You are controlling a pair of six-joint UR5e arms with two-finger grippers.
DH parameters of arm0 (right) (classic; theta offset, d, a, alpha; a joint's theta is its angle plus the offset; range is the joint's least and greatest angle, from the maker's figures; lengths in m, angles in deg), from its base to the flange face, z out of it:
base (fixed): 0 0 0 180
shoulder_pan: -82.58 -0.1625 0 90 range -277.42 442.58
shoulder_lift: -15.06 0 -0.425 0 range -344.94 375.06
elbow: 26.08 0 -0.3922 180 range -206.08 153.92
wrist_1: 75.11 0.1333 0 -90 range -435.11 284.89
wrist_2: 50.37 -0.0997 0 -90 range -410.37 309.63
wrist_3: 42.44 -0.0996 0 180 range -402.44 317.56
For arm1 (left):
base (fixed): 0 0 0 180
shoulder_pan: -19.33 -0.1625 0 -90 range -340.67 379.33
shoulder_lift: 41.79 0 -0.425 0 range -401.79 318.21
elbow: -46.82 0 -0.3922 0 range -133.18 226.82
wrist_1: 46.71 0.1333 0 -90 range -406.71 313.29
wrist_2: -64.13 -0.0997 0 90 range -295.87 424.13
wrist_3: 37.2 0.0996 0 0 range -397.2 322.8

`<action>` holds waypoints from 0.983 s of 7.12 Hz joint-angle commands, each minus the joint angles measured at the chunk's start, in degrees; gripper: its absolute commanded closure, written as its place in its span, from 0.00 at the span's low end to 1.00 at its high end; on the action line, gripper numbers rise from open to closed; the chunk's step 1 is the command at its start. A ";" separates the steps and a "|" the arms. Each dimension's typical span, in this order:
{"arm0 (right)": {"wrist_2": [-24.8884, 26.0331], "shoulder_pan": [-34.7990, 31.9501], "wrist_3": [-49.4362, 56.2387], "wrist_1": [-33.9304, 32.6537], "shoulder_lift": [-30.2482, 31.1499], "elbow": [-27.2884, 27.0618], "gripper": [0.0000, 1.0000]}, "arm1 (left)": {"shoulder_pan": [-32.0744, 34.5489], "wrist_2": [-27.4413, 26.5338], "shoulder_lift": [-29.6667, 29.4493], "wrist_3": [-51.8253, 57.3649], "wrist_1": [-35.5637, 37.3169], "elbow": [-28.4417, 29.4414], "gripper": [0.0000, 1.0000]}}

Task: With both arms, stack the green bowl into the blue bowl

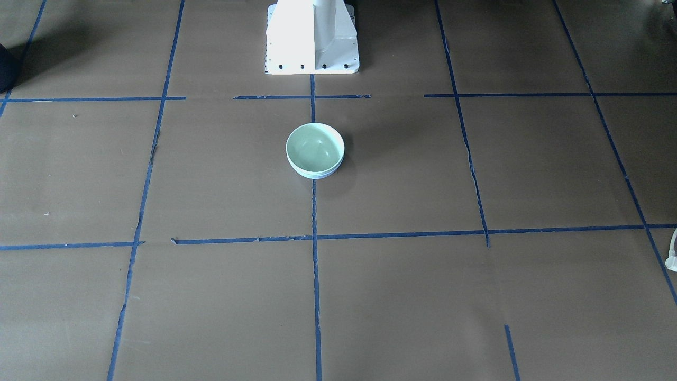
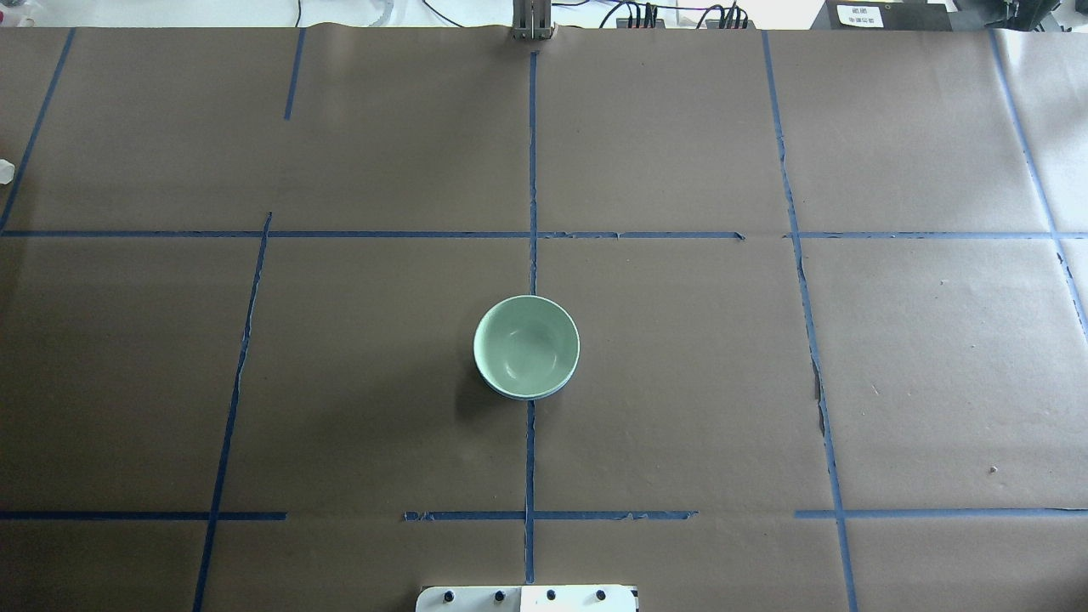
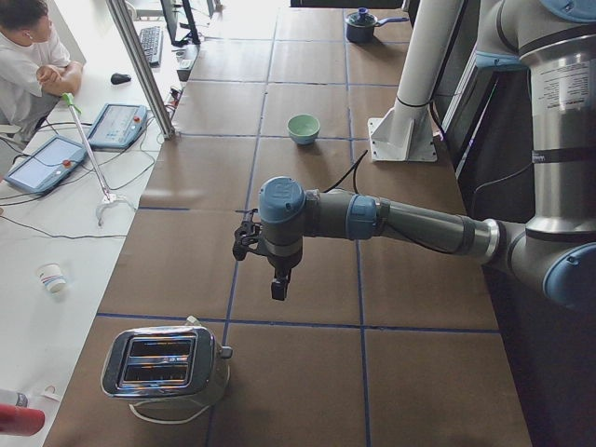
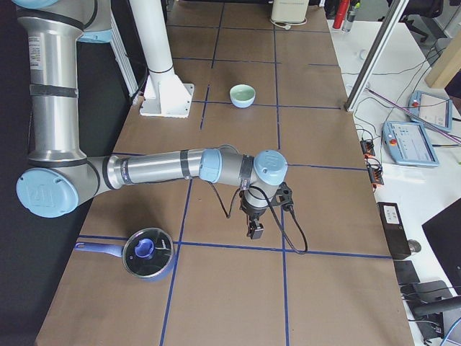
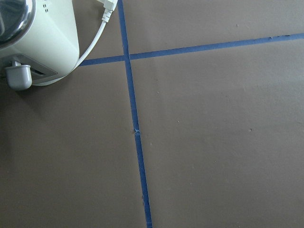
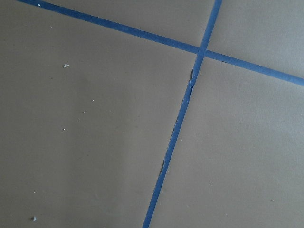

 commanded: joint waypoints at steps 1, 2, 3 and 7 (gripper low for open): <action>0.00 0.00 -0.12 0.00 -0.08 -0.07 0.00 | -0.06 -1.00 -0.44 -0.07 -0.18 0.60 0.00; 0.00 0.00 0.14 0.00 -0.25 -0.07 0.00 | -0.06 -1.09 -0.36 -0.07 -0.18 0.16 0.00; 0.00 0.00 0.06 0.00 -0.25 -0.07 0.00 | -0.06 -1.00 -0.36 -0.07 -0.18 0.33 0.00; 0.00 0.00 0.15 0.00 -0.25 0.10 0.00 | -0.06 -0.56 -0.44 0.45 -0.26 0.42 0.00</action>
